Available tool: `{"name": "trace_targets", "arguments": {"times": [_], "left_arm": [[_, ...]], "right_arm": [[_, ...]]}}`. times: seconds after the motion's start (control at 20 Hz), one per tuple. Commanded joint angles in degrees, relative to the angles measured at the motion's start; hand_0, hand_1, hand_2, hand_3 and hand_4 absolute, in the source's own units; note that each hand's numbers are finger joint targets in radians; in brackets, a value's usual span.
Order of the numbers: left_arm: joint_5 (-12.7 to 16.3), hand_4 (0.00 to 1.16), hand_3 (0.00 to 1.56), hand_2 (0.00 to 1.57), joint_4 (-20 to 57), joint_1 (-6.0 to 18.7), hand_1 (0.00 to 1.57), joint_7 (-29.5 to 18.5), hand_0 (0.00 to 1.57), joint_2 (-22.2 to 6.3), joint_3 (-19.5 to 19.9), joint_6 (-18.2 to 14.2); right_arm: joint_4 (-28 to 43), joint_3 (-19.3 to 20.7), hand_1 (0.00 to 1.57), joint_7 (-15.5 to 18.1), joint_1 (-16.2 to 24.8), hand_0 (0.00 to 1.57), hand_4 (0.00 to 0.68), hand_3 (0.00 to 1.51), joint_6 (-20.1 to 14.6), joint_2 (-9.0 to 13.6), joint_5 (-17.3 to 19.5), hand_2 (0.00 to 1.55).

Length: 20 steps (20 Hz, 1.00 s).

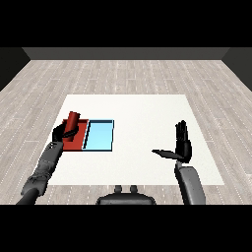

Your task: Pick the red can and put it in the red box

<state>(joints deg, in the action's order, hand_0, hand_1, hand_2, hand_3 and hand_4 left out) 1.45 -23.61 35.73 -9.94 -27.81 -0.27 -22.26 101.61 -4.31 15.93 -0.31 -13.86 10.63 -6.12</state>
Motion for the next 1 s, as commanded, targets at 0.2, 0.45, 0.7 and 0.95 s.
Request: {"name": "trace_targets", "arguments": {"times": [0.2, 0.45, 0.7, 0.95], "left_arm": [[-1.32, 0.76, 0.5, 0.74, 14.44, 4.85, 0.76, -3.31, 0.76, 3.1, 1.64, 1.48], [-6.48, 0.43, 0.0, 0.0, 18.59, 7.25, 0.0, 0.57, 0.0, 0.5, -3.34, 11.41], [-8.32, 0.0, 0.0, 0.0, 21.16, 9.11, 0.0, 3.82, 0.0, 1.22, -3.87, 5.0], [-1.83, 0.0, 0.0, 0.0, 17.21, 5.25, 0.0, -5.03, 0.0, -2.43, 2.95, 5.71]], "right_arm": [[-8.65, 0.67, 0.0, 2.29, -5.19, 0.0, 0.0, 0.0, -0.43, -0.38, 2.68, 0.0], [-5.88, 1.68, 0.0, 2.26, -2.59, 0.0, 0.0, 0.0, 0.8, 0.76, 1.56, 0.0], [-5.94, 4.24, 0.0, 3.28, -3.39, 0.0, 0.0, 0.0, 2.8, 1.79, -0.59, 0.0], [-7.31, 1.63, 0.0, 3.16, -5.5, 0.0, 0.0, 0.0, 0.41, -1.85, 1.65, 0.0]]}}
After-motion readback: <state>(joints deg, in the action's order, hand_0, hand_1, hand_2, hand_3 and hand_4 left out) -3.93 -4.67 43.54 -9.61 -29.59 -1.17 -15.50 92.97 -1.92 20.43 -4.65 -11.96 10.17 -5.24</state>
